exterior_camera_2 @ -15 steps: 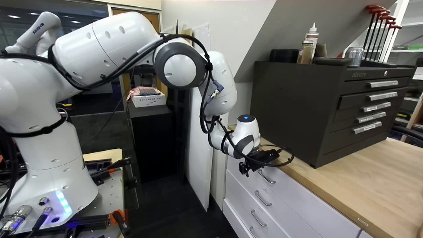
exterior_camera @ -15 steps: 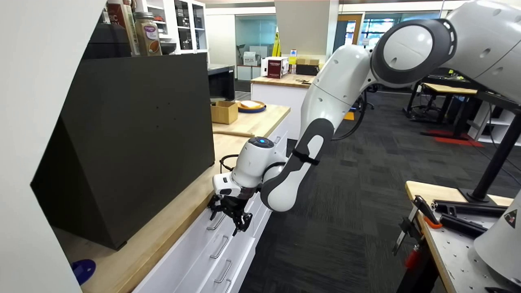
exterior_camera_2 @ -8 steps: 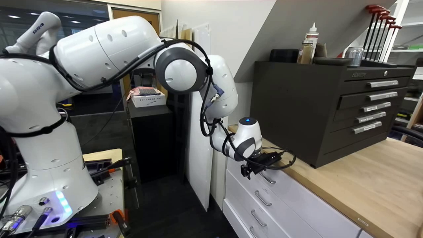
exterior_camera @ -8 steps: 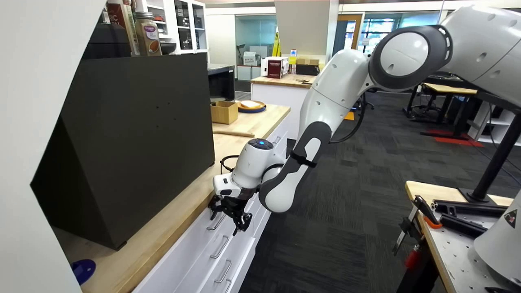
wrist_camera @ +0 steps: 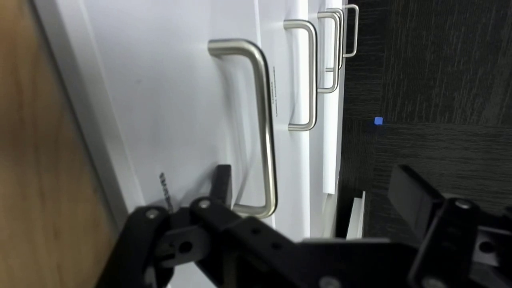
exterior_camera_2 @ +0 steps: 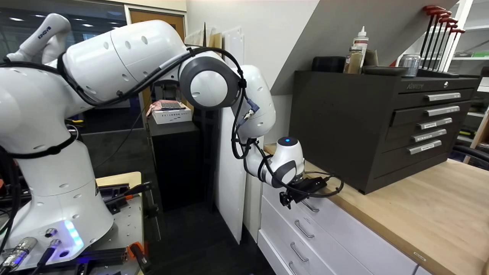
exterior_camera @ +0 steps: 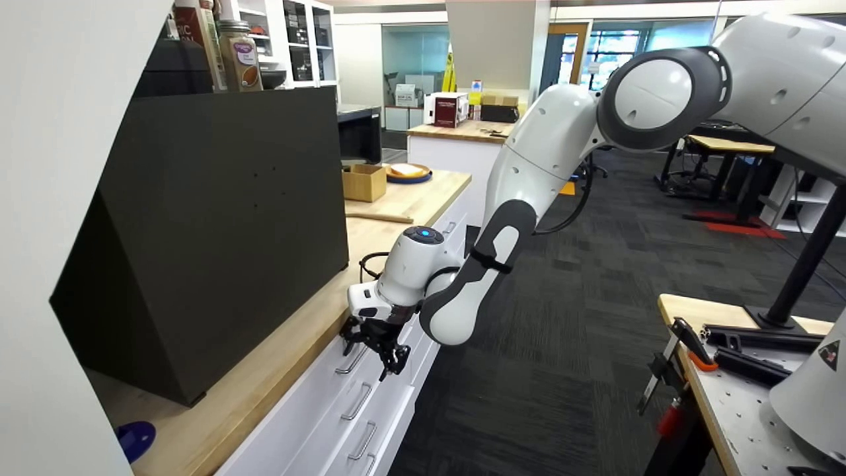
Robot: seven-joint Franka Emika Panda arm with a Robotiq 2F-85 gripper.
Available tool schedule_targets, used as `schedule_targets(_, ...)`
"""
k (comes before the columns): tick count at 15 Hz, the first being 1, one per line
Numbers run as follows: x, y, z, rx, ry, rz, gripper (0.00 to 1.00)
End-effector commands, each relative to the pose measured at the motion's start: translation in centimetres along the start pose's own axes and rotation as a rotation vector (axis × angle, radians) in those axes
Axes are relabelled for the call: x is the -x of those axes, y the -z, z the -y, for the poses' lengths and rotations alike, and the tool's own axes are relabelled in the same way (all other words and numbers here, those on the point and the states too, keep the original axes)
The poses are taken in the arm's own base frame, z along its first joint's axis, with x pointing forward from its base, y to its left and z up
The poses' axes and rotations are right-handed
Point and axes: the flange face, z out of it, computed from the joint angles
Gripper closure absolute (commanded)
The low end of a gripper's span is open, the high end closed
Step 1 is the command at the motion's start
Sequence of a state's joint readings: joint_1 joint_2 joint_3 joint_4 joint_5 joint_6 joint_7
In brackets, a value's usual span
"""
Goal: Open the first top drawer
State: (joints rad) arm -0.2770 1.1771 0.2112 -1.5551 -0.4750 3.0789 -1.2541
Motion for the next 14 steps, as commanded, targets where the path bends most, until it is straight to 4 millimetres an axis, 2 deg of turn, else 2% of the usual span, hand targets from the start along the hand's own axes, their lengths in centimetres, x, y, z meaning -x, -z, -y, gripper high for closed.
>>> schedule_targets(1,1.4,-1.1,-0.5,-0.016,-0.013,0.021,0.00)
schedule_targets(8,2.6,-1.0,0.4,-0.050,-0.055,0.028,0.00)
schedule_targets(10,3.2,-1.9,1.0,-0.076,-0.070,0.045,0.00)
schedule_targets(14,3.5,-2.5,0.8,-0.068,-0.081,0.046,0.00)
